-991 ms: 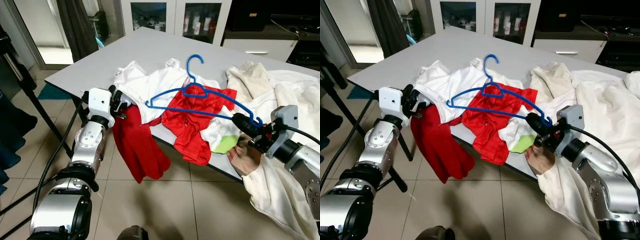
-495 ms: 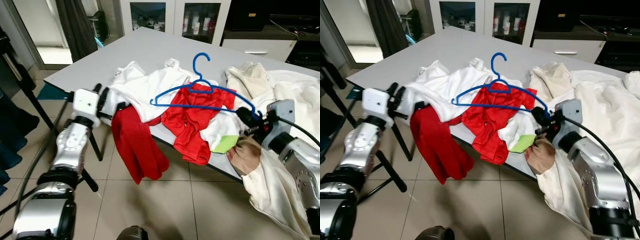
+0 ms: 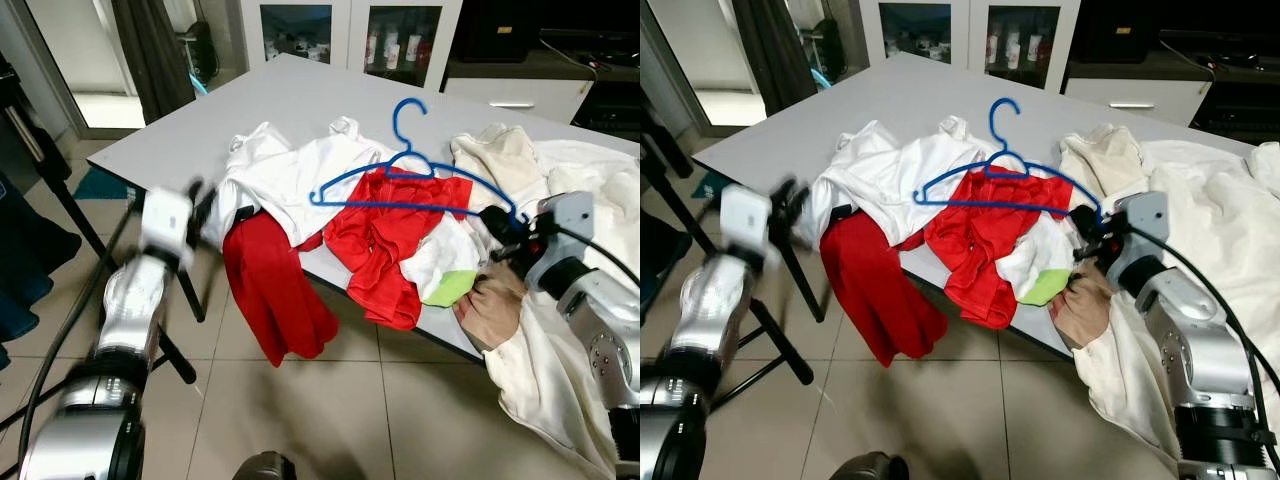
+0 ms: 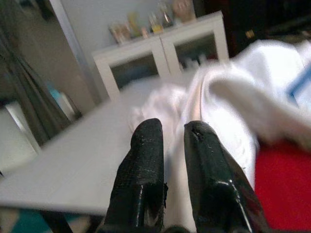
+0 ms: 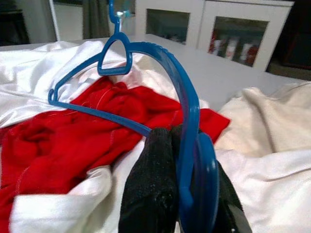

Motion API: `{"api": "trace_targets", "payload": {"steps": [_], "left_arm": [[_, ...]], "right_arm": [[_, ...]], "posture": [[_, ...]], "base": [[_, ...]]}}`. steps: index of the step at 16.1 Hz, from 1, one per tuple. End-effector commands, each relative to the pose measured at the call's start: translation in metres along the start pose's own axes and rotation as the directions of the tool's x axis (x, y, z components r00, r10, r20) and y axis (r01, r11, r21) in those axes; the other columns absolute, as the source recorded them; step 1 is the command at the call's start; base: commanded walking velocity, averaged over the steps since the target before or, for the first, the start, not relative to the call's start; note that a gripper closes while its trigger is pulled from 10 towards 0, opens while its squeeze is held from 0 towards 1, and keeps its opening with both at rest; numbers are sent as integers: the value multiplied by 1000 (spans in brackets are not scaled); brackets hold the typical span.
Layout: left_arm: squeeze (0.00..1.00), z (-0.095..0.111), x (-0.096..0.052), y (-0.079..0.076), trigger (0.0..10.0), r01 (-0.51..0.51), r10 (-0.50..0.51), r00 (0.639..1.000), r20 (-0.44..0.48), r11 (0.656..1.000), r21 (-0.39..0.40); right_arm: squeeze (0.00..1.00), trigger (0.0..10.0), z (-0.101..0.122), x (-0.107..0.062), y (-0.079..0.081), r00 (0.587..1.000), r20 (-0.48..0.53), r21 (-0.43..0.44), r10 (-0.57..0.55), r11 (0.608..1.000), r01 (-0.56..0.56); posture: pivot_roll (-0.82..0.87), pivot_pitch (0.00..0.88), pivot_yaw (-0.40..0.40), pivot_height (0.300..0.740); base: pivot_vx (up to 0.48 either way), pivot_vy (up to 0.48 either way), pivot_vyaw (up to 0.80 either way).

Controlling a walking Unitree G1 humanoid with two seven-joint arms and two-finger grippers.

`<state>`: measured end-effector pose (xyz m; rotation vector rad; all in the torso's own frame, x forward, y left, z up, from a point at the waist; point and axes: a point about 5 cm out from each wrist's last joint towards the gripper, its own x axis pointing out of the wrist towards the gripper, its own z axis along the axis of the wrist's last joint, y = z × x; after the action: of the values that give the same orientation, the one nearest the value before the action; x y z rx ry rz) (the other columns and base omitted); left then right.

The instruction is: Hang hanger

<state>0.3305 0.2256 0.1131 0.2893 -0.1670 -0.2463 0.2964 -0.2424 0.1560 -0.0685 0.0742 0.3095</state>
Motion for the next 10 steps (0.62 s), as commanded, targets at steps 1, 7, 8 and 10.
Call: {"api": "trace_targets", "payload": {"steps": [1, 7, 8, 10], "left_arm": [[0, -2, -4, 3, 10000, 19, -19, 1000, -11, 999, -30], [0, -14, -21, 5, 10000, -80, 80, 997, -7, 975, -207], [0, -16, -26, 6, 10000, -121, 125, 992, -2, 955, -272], [0, -25, -38, 4, 10000, -134, 132, 991, -28, 946, -296]], "right_arm": [[0, 10000, 2, -1, -8, 998, 7, -10, -55, 998, 55], [0, 10000, 2, 4, -6, 998, 18, -4, -65, 998, 65], [0, 10000, 2, 5, -5, 998, 20, -3, -65, 998, 65], [0, 10000, 2, 5, -4, 998, 22, -1, -64, 998, 64]], "posture": [[98, 0, 26, 740], [114, 0, 24, 740], [114, 0, 25, 740], [114, 0, 23, 740]], "base": [[0, 0, 0], [0, 0, 0], [0, 0, 0], [0, 0, 0]]}}
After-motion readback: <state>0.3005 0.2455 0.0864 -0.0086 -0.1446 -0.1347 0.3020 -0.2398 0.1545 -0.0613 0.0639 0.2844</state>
